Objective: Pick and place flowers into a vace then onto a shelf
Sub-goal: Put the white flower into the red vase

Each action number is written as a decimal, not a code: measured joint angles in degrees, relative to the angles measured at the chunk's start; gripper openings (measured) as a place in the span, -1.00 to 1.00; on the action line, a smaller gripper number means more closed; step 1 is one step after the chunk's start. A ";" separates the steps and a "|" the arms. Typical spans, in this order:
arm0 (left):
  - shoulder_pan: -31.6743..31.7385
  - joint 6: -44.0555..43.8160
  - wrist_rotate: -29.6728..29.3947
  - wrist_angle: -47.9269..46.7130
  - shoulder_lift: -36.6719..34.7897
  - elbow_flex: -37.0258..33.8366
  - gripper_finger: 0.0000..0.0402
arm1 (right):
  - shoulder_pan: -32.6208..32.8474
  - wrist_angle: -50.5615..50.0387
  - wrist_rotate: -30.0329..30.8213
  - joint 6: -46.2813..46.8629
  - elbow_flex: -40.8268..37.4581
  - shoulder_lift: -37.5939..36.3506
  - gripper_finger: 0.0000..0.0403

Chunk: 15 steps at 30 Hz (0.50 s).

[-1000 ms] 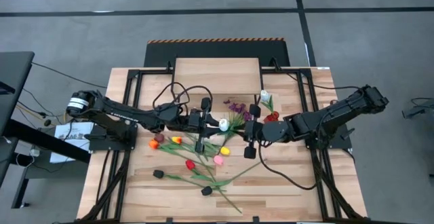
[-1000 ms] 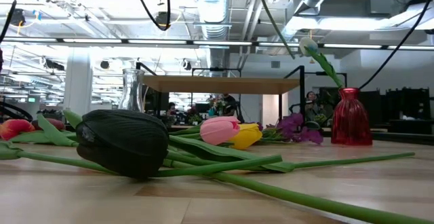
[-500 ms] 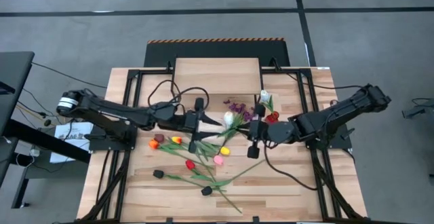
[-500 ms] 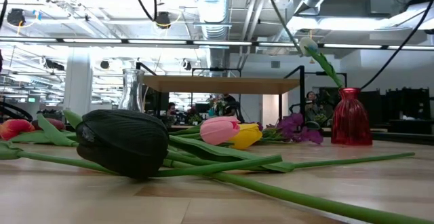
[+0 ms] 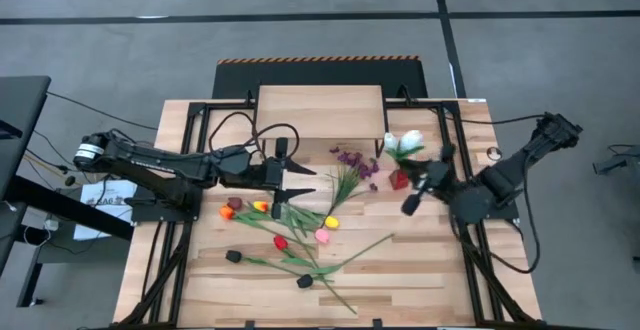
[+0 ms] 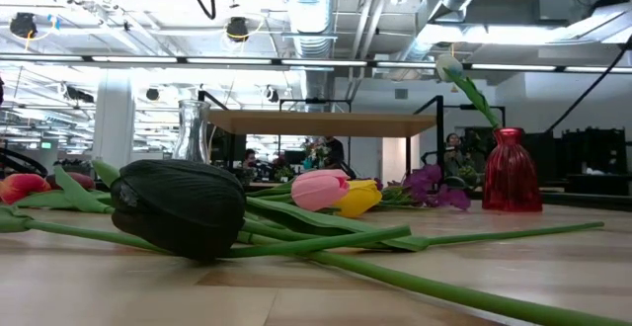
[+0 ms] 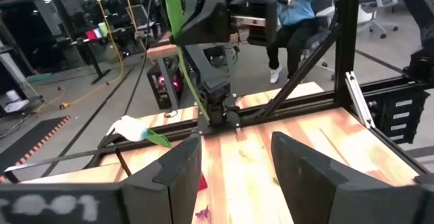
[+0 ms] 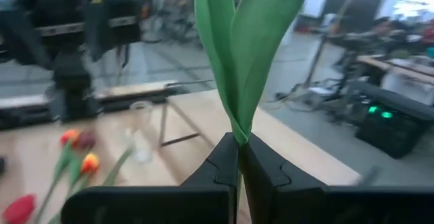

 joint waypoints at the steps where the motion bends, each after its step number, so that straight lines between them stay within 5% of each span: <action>1: 0.00 0.00 0.00 0.12 0.26 0.00 -0.15 | 1.12 0.06 2.51 1.47 -1.86 -1.57 -1.00; 6: 0.00 -0.25 0.02 0.22 0.36 -0.02 -0.15 | 2.78 -0.46 10.56 10.61 -11.44 -8.06 -1.00; 15: -0.75 -1.27 0.04 -0.01 0.39 -0.02 -0.15 | -0.63 -0.35 15.69 18.39 -21.76 -12.34 -1.00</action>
